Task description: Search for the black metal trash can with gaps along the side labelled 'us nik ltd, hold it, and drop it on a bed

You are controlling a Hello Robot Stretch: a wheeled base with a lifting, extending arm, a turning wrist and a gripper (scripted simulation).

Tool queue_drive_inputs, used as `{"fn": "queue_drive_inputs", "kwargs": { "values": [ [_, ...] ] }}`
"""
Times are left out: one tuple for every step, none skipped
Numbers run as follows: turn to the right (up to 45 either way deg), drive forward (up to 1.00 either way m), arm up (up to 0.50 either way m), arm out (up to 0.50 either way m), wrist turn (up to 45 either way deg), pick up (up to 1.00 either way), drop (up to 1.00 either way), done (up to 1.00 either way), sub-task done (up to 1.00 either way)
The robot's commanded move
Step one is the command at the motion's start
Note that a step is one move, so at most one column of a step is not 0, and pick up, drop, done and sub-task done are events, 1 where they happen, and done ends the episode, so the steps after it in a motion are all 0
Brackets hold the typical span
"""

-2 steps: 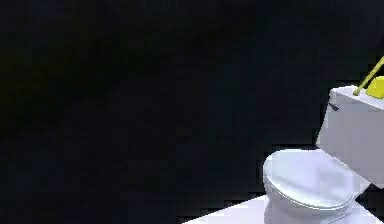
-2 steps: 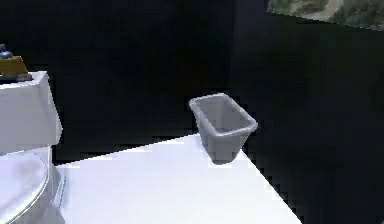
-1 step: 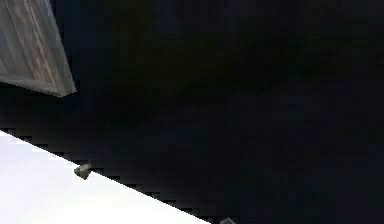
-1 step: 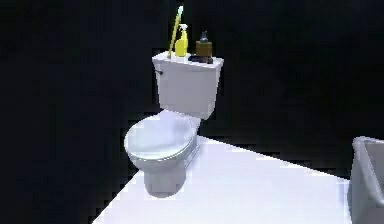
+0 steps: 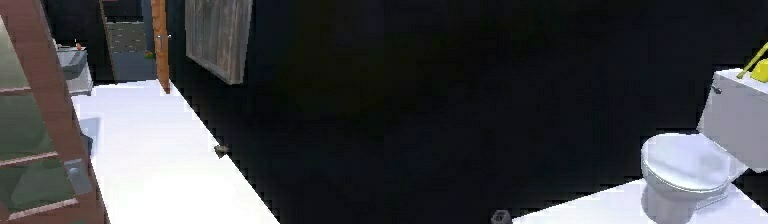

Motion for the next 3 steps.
{"fn": "queue_drive_inputs", "kwargs": {
  "values": [
    [-24.0, 0.0, 0.0, 0.0, 0.0, 0.0, 0.0, 0.0, 0.0],
    [0.0, 0.0, 0.08, 0.0, 0.0, 0.0, 0.0, 0.0, 0.0],
    [0.0, 0.0, 0.0, 0.5, 0.0, 0.0, 0.0, 0.0, 0.0]
  ]
}}
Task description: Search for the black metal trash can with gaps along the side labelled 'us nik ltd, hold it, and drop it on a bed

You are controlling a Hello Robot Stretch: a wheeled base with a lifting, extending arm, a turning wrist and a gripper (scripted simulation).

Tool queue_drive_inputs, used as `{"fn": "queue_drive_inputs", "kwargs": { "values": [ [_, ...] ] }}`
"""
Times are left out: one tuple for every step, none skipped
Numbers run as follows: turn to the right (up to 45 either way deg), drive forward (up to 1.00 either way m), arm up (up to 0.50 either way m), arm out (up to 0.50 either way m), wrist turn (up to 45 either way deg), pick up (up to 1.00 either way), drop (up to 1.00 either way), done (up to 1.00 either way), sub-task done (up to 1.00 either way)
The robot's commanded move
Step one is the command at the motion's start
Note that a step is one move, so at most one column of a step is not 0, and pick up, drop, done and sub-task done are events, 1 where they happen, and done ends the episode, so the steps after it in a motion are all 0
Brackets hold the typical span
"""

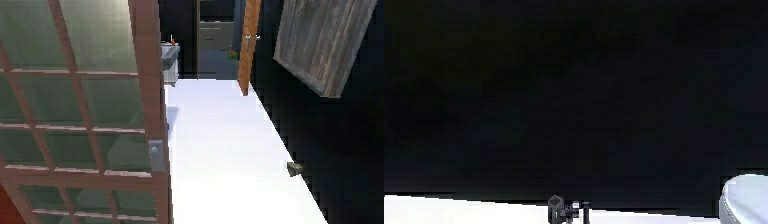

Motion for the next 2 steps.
{"fn": "queue_drive_inputs", "kwargs": {
  "values": [
    [0.0, 0.0, 0.0, 0.0, 45.0, 0.0, 0.0, 0.0, 0.0],
    [0.0, 0.0, 0.0, 0.0, 45.0, 0.0, 0.0, 0.0, 0.0]
  ]
}}
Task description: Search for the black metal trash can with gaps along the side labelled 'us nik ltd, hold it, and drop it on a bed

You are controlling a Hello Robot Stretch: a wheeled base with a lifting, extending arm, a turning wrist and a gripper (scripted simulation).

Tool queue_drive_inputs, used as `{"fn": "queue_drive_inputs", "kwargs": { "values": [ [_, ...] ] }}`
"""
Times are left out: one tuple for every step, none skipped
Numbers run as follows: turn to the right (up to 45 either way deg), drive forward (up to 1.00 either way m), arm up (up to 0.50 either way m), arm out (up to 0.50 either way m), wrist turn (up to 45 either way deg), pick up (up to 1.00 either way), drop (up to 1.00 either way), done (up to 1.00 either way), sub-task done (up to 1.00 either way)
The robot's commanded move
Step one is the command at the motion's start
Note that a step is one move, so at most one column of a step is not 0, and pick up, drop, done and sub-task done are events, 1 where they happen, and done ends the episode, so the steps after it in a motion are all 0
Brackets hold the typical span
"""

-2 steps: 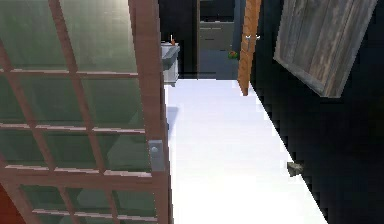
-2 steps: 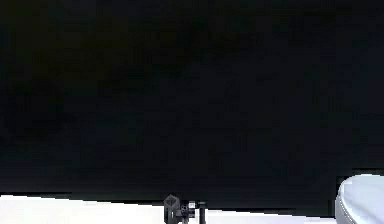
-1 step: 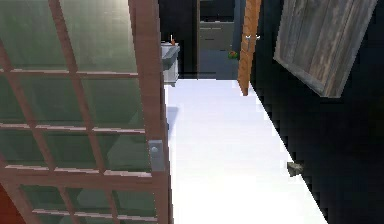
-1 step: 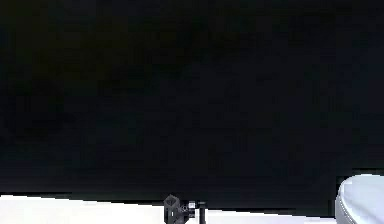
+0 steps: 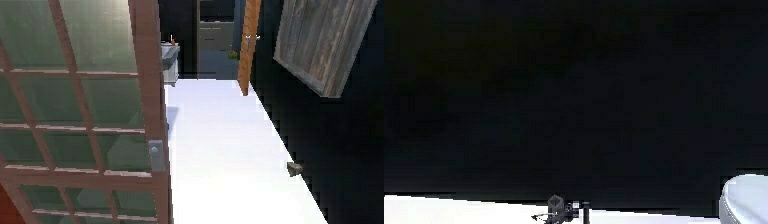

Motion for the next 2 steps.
{"fn": "queue_drive_inputs", "kwargs": {
  "values": [
    [0.0, 0.0, 0.0, 0.0, 45.0, 0.0, 0.0, 0.0, 0.0],
    [0.0, 0.0, 0.0, 0.0, 15.0, 0.0, 0.0, 0.0, 0.0]
  ]
}}
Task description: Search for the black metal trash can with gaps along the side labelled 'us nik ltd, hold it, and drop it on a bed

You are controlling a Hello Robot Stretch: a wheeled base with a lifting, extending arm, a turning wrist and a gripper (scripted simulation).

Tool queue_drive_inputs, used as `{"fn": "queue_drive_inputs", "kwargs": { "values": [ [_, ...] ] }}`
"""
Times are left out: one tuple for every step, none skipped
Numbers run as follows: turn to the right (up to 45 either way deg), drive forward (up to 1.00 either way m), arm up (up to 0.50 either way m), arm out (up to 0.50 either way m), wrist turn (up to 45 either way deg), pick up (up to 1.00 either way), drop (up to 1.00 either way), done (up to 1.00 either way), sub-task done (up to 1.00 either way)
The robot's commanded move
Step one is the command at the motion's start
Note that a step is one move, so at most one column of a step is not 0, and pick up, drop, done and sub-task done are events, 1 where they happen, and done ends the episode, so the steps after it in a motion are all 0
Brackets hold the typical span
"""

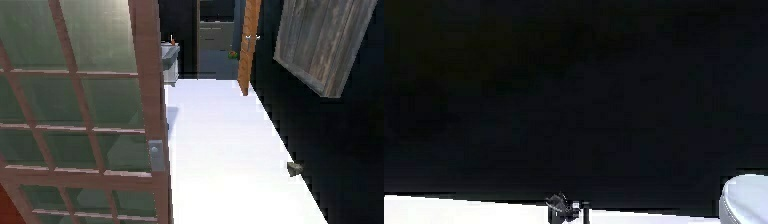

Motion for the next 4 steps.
{"fn": "queue_drive_inputs", "kwargs": {
  "values": [
    [0.0, 0.0, 0.0, 0.0, 3.0, 0.0, 0.0, 0.0, 0.0],
    [0.0, 0.0, -0.3, 0.0, 0.0, 0.0, 0.0, 0.0, 0.0],
    [0.0, 0.0, 0.0, 0.0, 0.0, 1.0, 0.0, 0.0, 0.0],
    [0.0, 0.0, 0.1, 0.0, 0.0, 0.0, 0.0, 0.0, 0.0]
  ]
}}
